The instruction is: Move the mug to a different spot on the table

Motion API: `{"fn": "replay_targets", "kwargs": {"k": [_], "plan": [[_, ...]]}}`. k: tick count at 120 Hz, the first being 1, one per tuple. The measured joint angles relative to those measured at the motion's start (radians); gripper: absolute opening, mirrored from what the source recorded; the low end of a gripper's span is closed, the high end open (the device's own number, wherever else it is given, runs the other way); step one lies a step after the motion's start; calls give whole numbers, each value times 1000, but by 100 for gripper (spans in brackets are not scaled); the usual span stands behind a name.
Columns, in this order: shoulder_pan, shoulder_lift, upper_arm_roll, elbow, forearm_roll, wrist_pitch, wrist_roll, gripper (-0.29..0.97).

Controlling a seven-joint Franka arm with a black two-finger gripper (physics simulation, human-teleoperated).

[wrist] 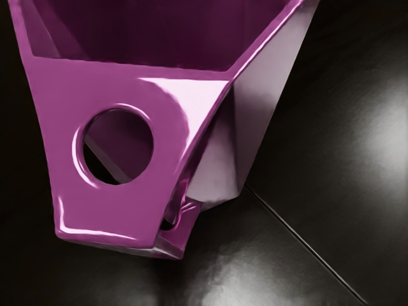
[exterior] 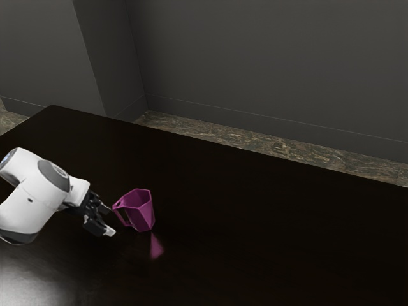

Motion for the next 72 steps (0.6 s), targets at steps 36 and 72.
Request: {"fn": "replay_targets", "kwargs": {"k": [36, 72], "plan": [[54, -47, 177, 34, 19, -6, 13, 68], [54, -27, 186, 141, 388, -22, -175, 68]]}}
